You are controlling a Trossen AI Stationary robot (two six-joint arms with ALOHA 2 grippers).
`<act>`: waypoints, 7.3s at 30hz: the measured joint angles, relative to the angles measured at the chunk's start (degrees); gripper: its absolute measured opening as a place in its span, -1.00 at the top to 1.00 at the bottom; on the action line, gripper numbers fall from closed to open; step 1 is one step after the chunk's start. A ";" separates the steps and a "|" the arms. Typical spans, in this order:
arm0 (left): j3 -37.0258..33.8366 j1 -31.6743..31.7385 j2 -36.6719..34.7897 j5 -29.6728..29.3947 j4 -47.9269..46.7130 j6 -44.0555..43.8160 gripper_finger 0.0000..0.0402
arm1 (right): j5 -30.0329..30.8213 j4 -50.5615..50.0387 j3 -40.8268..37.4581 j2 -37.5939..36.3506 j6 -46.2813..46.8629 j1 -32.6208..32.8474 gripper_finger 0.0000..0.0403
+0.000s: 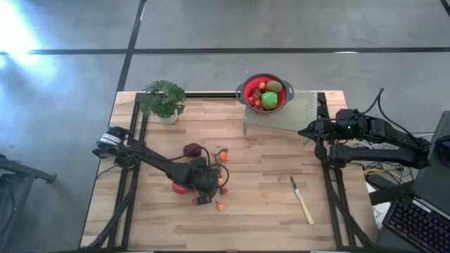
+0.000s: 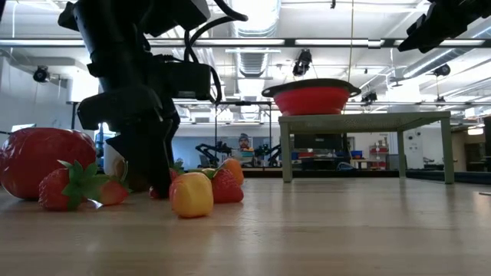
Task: Pick & Place Fruit
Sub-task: Put the strawberry into the strainer bowl on the shelf
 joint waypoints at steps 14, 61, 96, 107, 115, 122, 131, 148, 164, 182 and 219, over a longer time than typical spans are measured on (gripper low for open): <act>0.00 0.01 -0.01 0.07 -0.04 -0.09 0.19 | 0.00 0.00 -0.02 0.00 0.00 0.00 0.94; 23.96 15.23 -4.19 -8.09 16.67 38.72 0.25 | 0.00 0.00 0.00 0.00 -0.02 0.00 0.94; 24.09 39.49 0.73 3.07 39.57 41.66 0.25 | 0.00 0.02 0.00 0.00 0.00 0.00 0.94; 23.65 40.14 3.77 3.10 40.54 41.86 0.25 | 0.00 0.01 -0.01 0.00 0.00 0.00 0.94; 23.58 40.13 4.14 3.10 40.62 41.88 0.24 | 0.01 0.02 0.00 0.00 0.00 0.00 0.94; 23.58 40.14 4.14 3.10 39.87 42.13 0.22 | 0.00 0.00 0.00 0.01 0.00 0.00 0.94; 23.58 40.14 4.14 3.06 39.08 42.56 -0.08 | 0.01 0.01 0.00 0.00 0.01 0.00 0.94; 27.54 35.98 1.13 3.43 26.28 45.46 -0.13 | 0.00 0.00 0.00 0.00 0.00 0.00 0.94; 30.16 28.87 -4.51 3.75 -1.48 41.28 -0.13 | 0.00 0.00 0.00 0.00 0.02 0.00 0.94; 27.47 17.37 -5.04 10.01 -16.33 32.58 -0.13 | 0.01 0.02 0.00 0.00 0.02 0.00 0.94; 1.16 5.43 -4.87 14.62 12.78 32.55 -0.13 | 0.00 0.02 0.00 -0.02 0.02 0.00 0.94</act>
